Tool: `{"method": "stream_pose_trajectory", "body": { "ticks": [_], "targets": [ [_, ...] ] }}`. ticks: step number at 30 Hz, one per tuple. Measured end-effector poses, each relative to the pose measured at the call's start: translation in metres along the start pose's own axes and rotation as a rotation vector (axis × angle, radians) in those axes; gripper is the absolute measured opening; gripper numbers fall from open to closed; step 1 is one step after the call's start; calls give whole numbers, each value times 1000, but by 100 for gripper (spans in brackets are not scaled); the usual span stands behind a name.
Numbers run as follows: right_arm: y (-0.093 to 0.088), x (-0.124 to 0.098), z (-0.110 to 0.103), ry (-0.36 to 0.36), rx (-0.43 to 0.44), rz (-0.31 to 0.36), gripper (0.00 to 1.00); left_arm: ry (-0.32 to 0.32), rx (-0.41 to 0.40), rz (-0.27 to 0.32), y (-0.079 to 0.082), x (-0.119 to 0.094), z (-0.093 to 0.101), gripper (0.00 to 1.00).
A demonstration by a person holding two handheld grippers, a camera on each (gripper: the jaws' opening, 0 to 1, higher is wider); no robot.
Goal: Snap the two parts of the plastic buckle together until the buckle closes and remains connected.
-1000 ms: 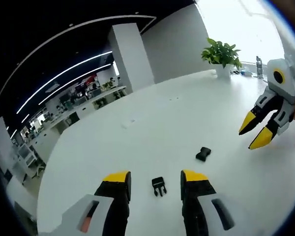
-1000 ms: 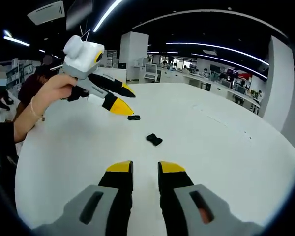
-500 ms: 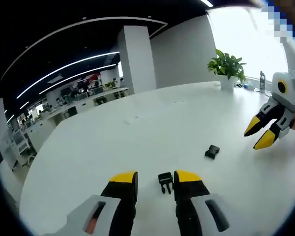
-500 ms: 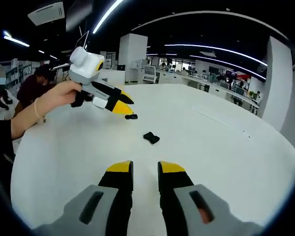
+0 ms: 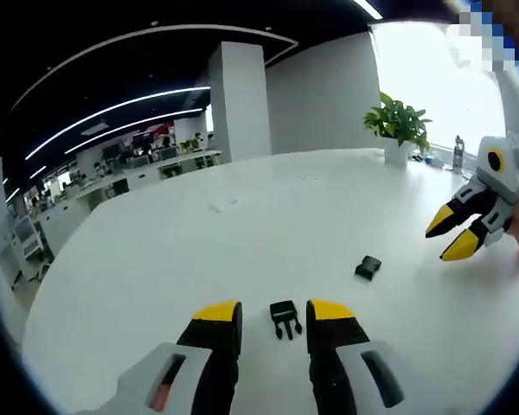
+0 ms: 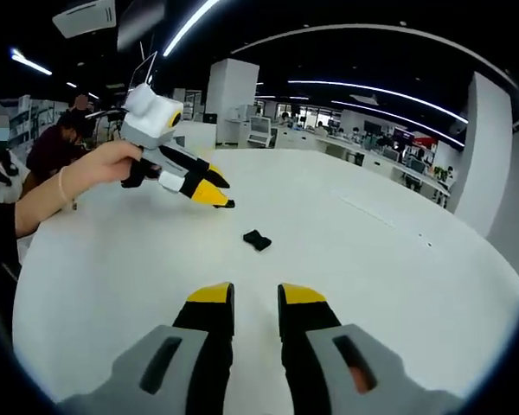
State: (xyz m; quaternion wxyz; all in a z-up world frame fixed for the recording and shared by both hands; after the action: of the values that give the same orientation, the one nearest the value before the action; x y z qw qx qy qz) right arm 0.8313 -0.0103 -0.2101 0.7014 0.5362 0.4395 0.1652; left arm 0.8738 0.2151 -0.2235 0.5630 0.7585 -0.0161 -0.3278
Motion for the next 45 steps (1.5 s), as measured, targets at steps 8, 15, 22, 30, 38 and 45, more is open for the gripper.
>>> {"method": "stream_pose_trajectory", "body": {
  "ticks": [8, 15, 22, 30, 38, 45],
  "targets": [
    [-5, 2, 2, 3, -6, -7, 20, -4, -4, -17, -4, 4, 2, 29],
    [-5, 2, -1, 25, 4, -2, 20, -15, -45, -20, -6, 5, 2, 28],
    [-5, 0, 5, 14, 6, 2, 20, -11, -29, -17, -6, 5, 1, 26],
    [-6, -2, 11, -2, 26, 5, 20, -20, -36, -8, -6, 5, 1, 23],
    [-7, -2, 14, -13, 28, -1, 20, -19, -67, -5, -9, 4, -2, 18],
    [-10, -1, 16, -17, 38, -7, 20, -18, -69, -4, -11, 5, -1, 17]
  ]
}}
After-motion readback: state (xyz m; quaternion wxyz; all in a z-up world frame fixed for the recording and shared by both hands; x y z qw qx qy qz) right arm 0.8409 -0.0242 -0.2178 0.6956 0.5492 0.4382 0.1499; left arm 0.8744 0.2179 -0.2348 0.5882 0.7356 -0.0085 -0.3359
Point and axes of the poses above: the point that each gripper's makers call its tool centre point, and the gripper's own axes: x roughly forward along the fingers, z roughly to its right, y roughly out of its top, the point moved 5 cm from there along -x, roughly backward along the fingers, and after that the axes turned 9 degrees about x, right-handed, at the moved point
